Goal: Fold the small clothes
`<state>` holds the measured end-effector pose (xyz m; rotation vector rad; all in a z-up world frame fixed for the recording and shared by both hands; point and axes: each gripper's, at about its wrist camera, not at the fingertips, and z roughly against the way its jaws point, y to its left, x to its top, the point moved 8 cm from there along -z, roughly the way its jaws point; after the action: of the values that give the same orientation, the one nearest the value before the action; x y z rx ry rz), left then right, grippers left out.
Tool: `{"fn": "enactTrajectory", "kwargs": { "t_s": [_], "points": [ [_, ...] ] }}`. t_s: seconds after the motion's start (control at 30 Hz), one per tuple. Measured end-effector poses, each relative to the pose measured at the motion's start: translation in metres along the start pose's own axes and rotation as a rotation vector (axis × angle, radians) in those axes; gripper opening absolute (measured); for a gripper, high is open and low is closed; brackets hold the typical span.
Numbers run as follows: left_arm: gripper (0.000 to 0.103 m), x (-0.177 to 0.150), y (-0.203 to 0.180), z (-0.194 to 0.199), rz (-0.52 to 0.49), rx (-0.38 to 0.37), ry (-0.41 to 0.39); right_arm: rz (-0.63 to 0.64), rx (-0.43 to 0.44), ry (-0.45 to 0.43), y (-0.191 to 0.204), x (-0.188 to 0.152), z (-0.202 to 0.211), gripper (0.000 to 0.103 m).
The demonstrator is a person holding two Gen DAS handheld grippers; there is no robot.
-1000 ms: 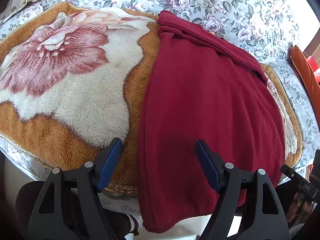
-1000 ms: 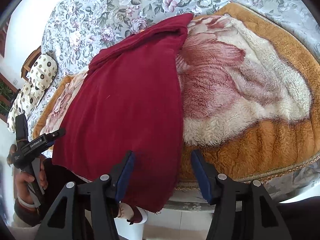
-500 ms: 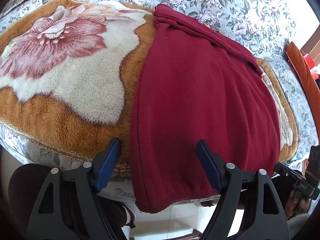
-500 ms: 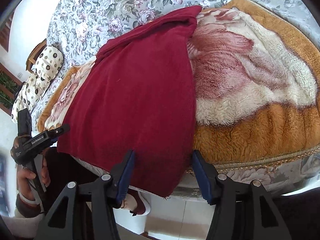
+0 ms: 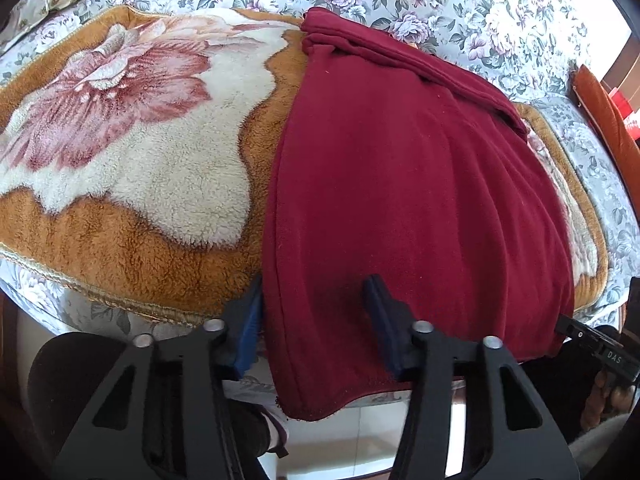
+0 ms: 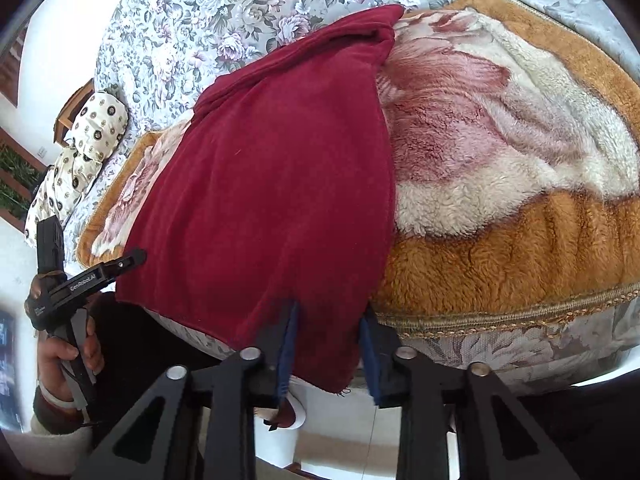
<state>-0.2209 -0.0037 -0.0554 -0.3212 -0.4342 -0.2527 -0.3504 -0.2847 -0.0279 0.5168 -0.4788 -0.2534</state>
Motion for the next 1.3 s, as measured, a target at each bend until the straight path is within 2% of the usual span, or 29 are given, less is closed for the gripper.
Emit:
{"fn": "enactTrajectory", "kwargs": {
  "t_s": [0.03,0.13,0.27,0.4,0.53,0.67,0.83,1.0,1.13,1.2,1.27,1.3],
  "points": [
    [0.015,-0.001,0.000,0.000,0.014,-0.031,0.014,-0.001,0.020,0.000,0.002,0.001,0.001,0.012],
    [0.015,-0.004,0.001,0.002,0.019,-0.058,0.025,-0.006,0.080,-0.007,0.009,0.005,0.008,0.011],
    [0.010,-0.001,0.001,0.012,0.089,-0.169,0.038,-0.009,0.150,-0.033,0.020,0.017,0.023,0.008],
    [0.010,0.012,-0.008,0.026,0.083,-0.208,0.018,-0.027,0.226,-0.064,0.027,0.035,0.036,0.008],
    [0.010,0.039,-0.020,0.037,0.076,-0.259,-0.003,-0.048,0.304,-0.120,0.035,0.066,0.052,0.008],
    [0.010,0.085,-0.026,0.048,0.095,-0.313,-0.047,-0.044,0.324,-0.186,0.043,0.113,0.064,0.008],
    [0.010,0.162,-0.033,0.041,0.114,-0.356,-0.108,-0.030,0.307,-0.262,0.047,0.186,0.066,0.008],
    [0.010,0.251,-0.035,0.013,0.135,-0.362,-0.143,-0.095,0.308,-0.335,0.028,0.275,0.055,0.008],
    [0.010,0.314,-0.031,-0.041,0.172,-0.350,-0.117,-0.157,0.212,-0.357,-0.004,0.342,0.015,0.008],
    [0.010,0.338,-0.027,-0.074,0.164,-0.300,-0.104,-0.189,0.147,-0.347,-0.027,0.364,-0.017,0.008],
    [0.010,0.350,-0.022,-0.104,0.168,-0.260,-0.054,-0.173,0.066,-0.264,-0.044,0.377,-0.056,0.010],
    [0.010,0.352,-0.018,-0.115,0.182,-0.262,-0.034,-0.163,0.007,-0.219,-0.053,0.378,-0.070,0.013]
  ]
}}
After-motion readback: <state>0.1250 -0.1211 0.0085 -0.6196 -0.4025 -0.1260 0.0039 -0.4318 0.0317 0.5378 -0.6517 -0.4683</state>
